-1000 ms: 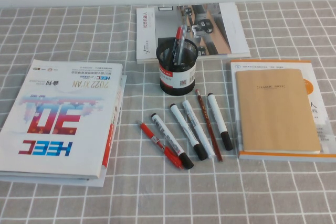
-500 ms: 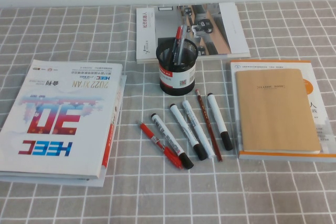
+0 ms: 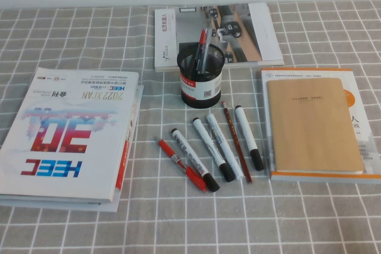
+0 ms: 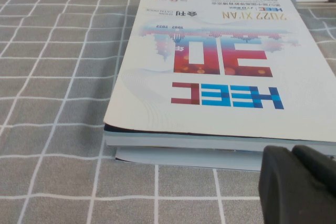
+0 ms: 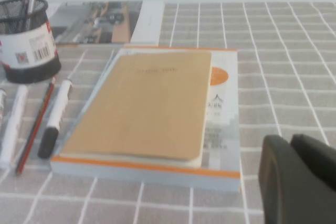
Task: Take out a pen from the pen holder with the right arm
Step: 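Take a marker out of the pen holder and lay it on the table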
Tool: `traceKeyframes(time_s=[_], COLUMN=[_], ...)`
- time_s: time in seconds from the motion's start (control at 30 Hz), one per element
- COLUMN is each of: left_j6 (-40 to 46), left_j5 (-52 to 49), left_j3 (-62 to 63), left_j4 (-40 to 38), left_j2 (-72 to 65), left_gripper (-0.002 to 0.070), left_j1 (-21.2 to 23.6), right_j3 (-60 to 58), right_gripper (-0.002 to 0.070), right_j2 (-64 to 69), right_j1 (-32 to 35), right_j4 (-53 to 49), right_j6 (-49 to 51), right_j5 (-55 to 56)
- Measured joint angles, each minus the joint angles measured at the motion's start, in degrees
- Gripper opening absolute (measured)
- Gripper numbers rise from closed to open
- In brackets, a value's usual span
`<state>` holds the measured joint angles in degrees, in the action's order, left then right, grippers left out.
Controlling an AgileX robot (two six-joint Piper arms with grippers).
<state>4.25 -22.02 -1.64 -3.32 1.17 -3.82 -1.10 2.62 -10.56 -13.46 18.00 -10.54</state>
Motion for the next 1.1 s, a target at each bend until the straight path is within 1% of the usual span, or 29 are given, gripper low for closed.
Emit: traceKeyframes(time_s=[0.13,0.57,0.63,0.73,0.83,0.93,1.1], left_j6=[0.0,0.0,0.0,0.0,0.0,0.0,0.0], left_j5=[0.0,0.0,0.0,0.0,0.0,0.0,0.0], left_j3=[0.0,0.0,0.0,0.0,0.0,0.0,0.0], left_j4=[0.0,0.0,0.0,0.0,0.0,0.0,0.0], left_j2=[0.0,0.0,0.0,0.0,0.0,0.0,0.0], left_gripper=[-0.0005,-0.0005,-0.0005,-0.0005,-0.0005,-0.0005,-0.0005], left_j1=[0.0,0.0,0.0,0.0,0.0,0.0,0.0], right_j3=[-0.4,-0.5,-0.5,-0.5,-0.5,-0.5,-0.5], right_gripper=[-0.0012,-0.0012,-0.0012,-0.0012,-0.0012,-0.0012,-0.0012], right_j2=[-3.0,-3.1,-3.1,-3.1,-3.1,-3.1,-3.1], right_j1=[0.0,0.1,0.1,0.1,0.1,0.1,0.1], right_j4=[0.2,-0.8,2.7,11.7,19.1,22.6,23.5], right_j6=[0.0,-0.2,-3.8,-14.2,-22.0,-24.2,-24.9], right_j5=[0.1,-1.0,-3.0,-6.6,-8.9,-10.5,-10.9])
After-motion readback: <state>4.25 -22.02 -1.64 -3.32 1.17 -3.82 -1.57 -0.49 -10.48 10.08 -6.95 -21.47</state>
